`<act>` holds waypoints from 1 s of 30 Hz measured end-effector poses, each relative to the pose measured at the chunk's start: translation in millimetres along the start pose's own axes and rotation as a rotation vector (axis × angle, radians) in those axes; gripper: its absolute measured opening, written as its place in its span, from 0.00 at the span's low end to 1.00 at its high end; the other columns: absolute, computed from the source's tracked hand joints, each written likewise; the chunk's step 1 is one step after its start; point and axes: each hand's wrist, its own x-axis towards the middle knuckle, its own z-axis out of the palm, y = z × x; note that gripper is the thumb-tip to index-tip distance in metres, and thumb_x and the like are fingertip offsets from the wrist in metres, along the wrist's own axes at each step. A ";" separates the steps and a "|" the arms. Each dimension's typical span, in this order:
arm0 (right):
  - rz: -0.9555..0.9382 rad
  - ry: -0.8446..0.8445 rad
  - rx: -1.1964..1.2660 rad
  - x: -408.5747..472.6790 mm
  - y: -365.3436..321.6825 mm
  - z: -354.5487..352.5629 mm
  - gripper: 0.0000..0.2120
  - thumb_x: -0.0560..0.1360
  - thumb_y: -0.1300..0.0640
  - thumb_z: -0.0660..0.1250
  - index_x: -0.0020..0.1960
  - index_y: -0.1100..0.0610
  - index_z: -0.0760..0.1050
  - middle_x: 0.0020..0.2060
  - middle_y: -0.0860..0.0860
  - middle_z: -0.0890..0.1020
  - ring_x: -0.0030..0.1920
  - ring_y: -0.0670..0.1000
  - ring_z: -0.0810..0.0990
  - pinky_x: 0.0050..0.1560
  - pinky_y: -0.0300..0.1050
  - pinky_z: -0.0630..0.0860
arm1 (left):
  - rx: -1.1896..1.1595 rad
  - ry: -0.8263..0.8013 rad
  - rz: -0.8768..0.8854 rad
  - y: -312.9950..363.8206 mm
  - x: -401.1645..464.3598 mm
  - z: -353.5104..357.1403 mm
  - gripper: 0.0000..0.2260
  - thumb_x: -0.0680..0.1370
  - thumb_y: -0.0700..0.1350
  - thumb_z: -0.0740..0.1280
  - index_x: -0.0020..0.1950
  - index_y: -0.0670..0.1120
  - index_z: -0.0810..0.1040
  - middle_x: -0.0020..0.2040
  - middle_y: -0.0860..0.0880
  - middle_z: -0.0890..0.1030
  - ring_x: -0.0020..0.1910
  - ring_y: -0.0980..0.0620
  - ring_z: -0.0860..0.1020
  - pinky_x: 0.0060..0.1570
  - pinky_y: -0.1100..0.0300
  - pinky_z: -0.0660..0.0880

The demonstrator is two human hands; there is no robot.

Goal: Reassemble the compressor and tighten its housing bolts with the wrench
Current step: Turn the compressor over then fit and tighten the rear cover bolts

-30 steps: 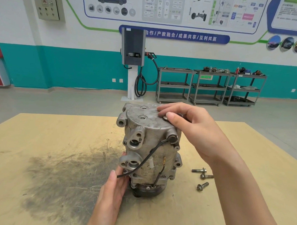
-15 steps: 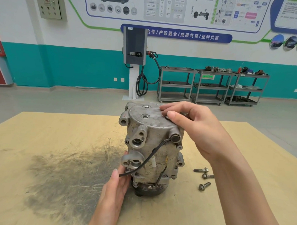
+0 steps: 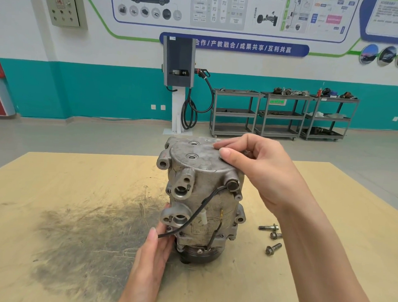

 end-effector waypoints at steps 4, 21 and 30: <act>-0.012 0.063 0.015 1.2 3.8 2.7 0.07 0.70 0.61 0.75 0.37 0.56 0.78 0.44 0.48 0.86 0.47 0.46 0.84 0.51 0.41 0.79 | 0.000 -0.008 -0.006 -1.0 -0.2 -0.2 0.28 0.76 0.59 0.55 0.72 0.46 0.71 0.69 0.52 0.78 0.71 0.56 0.72 0.69 0.64 0.68; -0.021 0.075 -0.080 -2.7 4.0 6.0 0.06 0.71 0.51 0.75 0.42 0.53 0.81 0.43 0.43 0.85 0.45 0.42 0.83 0.49 0.43 0.79 | -0.080 0.045 -0.022 5.4 0.6 4.4 0.35 0.70 0.63 0.63 0.72 0.45 0.70 0.69 0.49 0.78 0.70 0.53 0.73 0.72 0.53 0.61; -0.014 0.010 -0.077 -1.5 2.2 4.7 0.04 0.75 0.60 0.71 0.42 0.54 0.82 0.49 0.45 0.85 0.50 0.43 0.82 0.56 0.42 0.78 | -0.090 0.124 -0.038 4.6 3.7 7.0 0.29 0.74 0.56 0.55 0.70 0.42 0.72 0.66 0.46 0.80 0.69 0.49 0.74 0.74 0.48 0.62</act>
